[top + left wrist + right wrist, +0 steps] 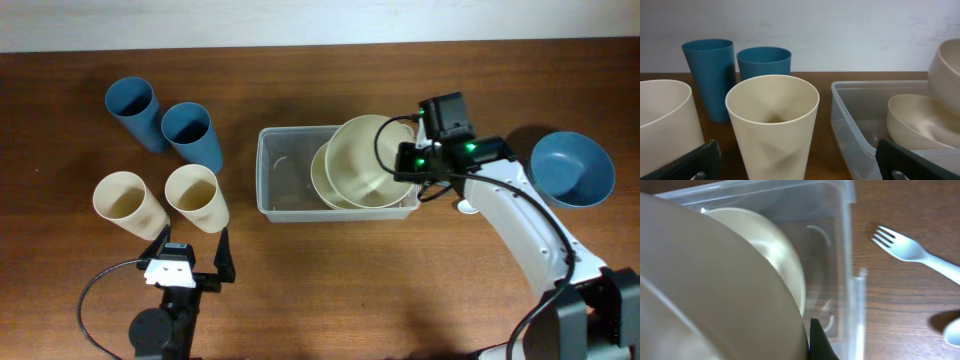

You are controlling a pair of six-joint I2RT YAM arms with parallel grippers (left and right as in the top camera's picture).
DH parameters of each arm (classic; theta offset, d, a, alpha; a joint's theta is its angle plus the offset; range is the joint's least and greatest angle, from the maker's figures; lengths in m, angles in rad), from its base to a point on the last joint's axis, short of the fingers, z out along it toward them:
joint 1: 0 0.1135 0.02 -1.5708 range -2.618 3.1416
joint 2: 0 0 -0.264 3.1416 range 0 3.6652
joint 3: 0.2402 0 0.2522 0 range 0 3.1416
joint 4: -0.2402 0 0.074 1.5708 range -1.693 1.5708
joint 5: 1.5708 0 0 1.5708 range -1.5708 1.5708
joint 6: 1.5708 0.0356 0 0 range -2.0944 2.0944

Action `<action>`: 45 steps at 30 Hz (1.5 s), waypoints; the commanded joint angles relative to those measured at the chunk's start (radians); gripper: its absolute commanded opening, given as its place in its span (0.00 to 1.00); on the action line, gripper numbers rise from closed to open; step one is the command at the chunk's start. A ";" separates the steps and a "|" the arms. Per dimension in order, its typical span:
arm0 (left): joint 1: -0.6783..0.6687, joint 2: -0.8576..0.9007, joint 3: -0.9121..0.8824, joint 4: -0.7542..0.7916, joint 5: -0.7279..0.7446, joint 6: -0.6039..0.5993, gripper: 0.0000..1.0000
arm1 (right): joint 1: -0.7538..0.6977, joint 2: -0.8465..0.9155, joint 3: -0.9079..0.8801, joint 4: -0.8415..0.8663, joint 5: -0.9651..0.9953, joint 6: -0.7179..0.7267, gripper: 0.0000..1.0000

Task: Pack container
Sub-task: 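Carry the near beige bowl and stack it into the first bowl, then move the right gripper to the blue bowl and grasp its rim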

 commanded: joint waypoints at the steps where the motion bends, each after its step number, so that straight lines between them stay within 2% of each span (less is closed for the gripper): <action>1: 0.006 -0.008 -0.006 -0.001 0.011 0.019 1.00 | 0.046 0.014 0.041 0.014 0.011 -0.009 0.04; 16: 0.006 -0.008 -0.006 -0.001 0.011 0.019 1.00 | 0.076 0.096 0.041 0.088 0.031 0.028 0.04; 18: 0.006 -0.008 -0.006 -0.001 0.011 0.019 1.00 | 0.076 0.098 0.041 0.092 0.031 0.029 0.06; 21: 0.006 -0.008 -0.006 -0.001 0.011 0.019 1.00 | 0.076 0.098 0.041 0.095 0.031 0.028 0.36; 22: 0.006 -0.008 -0.006 -0.001 0.011 0.019 1.00 | 0.076 0.098 0.041 0.096 0.032 0.028 0.51; 25: 0.006 -0.008 -0.006 -0.001 0.011 0.019 1.00 | 0.076 0.098 0.041 0.095 0.032 0.028 0.69; 31: 0.006 -0.008 -0.006 -0.001 0.011 0.019 1.00 | 0.076 0.097 0.067 0.069 0.025 0.029 0.96; 33: 0.006 -0.008 -0.006 -0.001 0.011 0.019 1.00 | 0.076 0.095 0.117 0.010 0.024 0.028 0.99; 40: 0.006 -0.008 -0.006 -0.001 0.011 0.019 1.00 | 0.064 0.083 0.442 -0.327 0.068 0.025 0.99; 45: 0.006 -0.008 -0.006 -0.001 0.011 0.019 1.00 | -0.021 0.082 0.614 -0.515 0.132 0.046 0.99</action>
